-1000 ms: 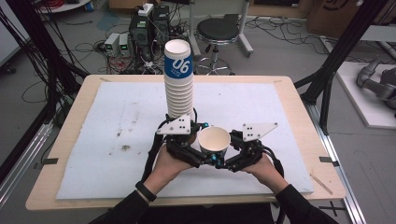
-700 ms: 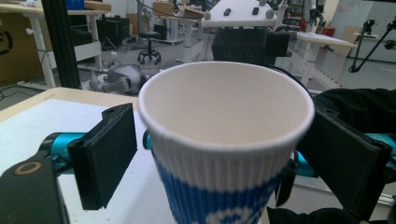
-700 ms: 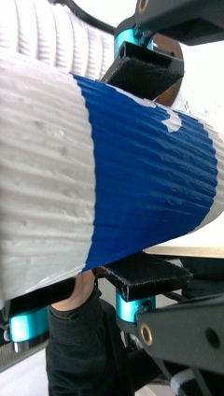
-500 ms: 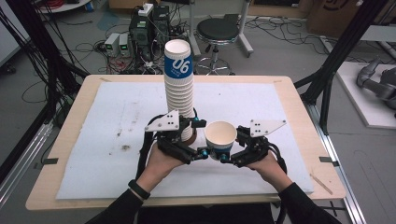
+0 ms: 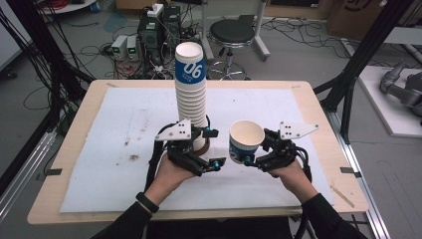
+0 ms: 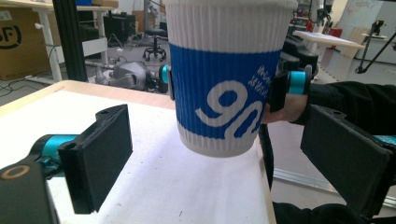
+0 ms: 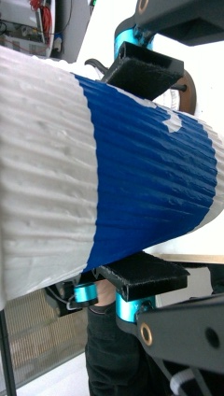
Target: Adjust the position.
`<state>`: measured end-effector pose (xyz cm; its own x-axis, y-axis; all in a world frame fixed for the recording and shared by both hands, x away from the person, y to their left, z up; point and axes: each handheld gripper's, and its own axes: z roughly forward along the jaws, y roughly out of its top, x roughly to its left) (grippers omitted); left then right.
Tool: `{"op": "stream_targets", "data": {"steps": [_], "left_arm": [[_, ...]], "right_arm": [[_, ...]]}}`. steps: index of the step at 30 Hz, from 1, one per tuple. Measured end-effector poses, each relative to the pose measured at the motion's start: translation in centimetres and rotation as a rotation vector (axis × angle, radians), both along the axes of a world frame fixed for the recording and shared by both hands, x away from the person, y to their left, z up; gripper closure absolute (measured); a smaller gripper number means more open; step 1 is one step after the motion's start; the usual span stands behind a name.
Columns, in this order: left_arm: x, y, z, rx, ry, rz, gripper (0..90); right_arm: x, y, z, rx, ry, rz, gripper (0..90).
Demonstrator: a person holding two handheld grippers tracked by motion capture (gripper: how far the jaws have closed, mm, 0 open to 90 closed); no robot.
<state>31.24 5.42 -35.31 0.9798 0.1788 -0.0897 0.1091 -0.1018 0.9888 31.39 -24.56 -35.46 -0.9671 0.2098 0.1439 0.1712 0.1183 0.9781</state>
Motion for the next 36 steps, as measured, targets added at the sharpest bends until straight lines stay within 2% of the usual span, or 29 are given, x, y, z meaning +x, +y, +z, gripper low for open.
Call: {"op": "stream_targets", "data": {"steps": [15,17,27,36], "left_arm": [[-0.1,-1.6,-1.3,0.035,0.023,-0.035,9.1],[-0.2,-1.8,-1.4,0.039,0.021,-0.036,9.1],[-0.3,-2.6,-2.2,0.052,0.036,-0.038,9.1],[-0.4,-3.0,-2.4,0.037,0.043,-0.046,11.3]], "right_arm": [[-0.2,0.5,0.1,0.014,-0.004,0.015,25.3],[-0.4,0.7,0.1,0.008,0.009,0.012,25.3],[-0.8,1.5,0.0,0.019,0.006,0.033,25.3],[-1.2,2.3,-0.2,0.025,0.012,0.051,25.3]]}}
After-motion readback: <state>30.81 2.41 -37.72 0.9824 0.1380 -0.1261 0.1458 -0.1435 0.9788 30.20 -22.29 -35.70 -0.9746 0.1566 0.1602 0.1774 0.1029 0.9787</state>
